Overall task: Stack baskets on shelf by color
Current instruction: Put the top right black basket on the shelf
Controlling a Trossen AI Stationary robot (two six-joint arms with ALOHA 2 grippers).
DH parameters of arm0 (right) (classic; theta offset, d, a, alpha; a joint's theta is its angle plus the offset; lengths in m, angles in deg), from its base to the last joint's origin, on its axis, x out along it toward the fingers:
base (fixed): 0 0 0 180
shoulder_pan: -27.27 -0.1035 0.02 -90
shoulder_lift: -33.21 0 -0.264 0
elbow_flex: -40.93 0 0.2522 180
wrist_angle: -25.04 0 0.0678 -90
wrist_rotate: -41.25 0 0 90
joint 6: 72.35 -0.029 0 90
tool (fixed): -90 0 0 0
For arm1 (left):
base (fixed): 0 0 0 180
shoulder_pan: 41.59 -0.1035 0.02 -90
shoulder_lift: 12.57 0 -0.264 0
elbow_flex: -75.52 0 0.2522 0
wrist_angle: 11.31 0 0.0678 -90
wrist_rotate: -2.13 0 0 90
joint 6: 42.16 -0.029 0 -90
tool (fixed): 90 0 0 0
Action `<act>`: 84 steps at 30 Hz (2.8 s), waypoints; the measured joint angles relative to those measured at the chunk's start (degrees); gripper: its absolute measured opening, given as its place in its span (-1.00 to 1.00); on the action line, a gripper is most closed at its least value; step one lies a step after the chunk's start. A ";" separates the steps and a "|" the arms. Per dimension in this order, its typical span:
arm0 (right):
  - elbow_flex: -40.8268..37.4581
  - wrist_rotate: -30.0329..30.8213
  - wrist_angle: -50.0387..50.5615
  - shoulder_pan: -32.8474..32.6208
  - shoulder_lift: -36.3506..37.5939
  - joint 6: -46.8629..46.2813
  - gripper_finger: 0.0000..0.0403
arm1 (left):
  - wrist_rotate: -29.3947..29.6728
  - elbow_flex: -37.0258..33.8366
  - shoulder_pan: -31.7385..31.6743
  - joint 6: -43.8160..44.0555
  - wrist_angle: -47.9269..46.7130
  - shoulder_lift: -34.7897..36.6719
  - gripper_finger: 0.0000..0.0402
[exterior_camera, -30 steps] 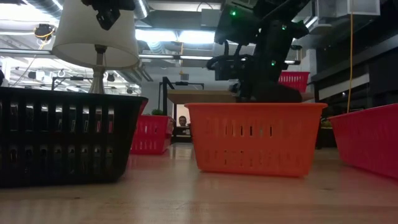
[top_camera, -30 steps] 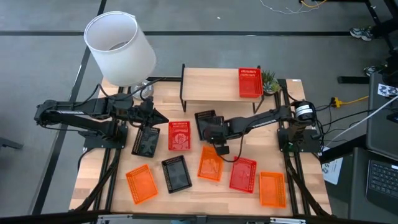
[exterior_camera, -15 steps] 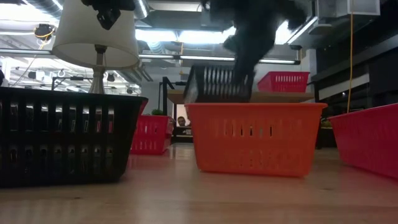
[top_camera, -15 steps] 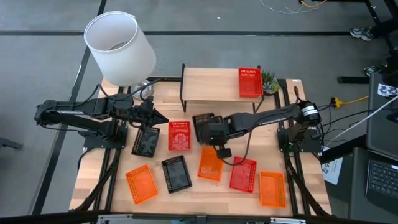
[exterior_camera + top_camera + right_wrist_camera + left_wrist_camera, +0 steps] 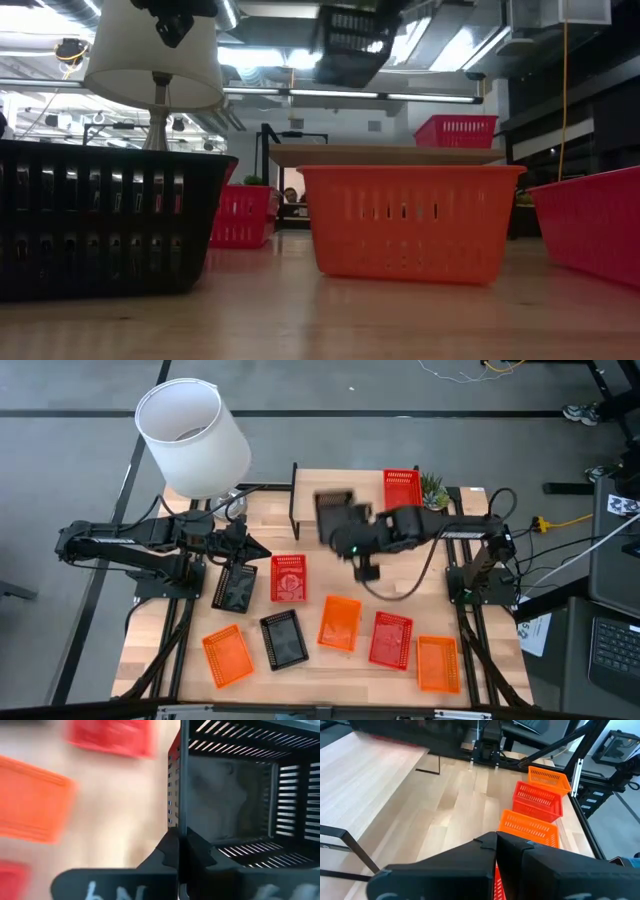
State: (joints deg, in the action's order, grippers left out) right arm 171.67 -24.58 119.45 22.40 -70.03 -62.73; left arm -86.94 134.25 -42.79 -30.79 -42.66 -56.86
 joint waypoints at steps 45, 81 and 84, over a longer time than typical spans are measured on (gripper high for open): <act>-31.40 -22.17 -25.96 32.45 15.06 15.96 -0.99 | 1.39 0.00 0.00 -2.95 0.03 -0.50 -1.00; -34.76 -13.64 -25.93 26.33 15.26 10.06 -0.70 | 2.01 0.00 0.00 -2.93 0.02 -0.50 -1.00; -34.76 -13.71 -25.70 26.26 15.26 10.18 -0.70 | 2.03 0.00 0.00 -2.93 0.02 -0.50 -1.00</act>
State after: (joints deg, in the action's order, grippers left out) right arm 136.91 -38.29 93.76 48.65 -54.77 -52.55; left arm -84.91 134.25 -42.79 -33.72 -42.63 -57.37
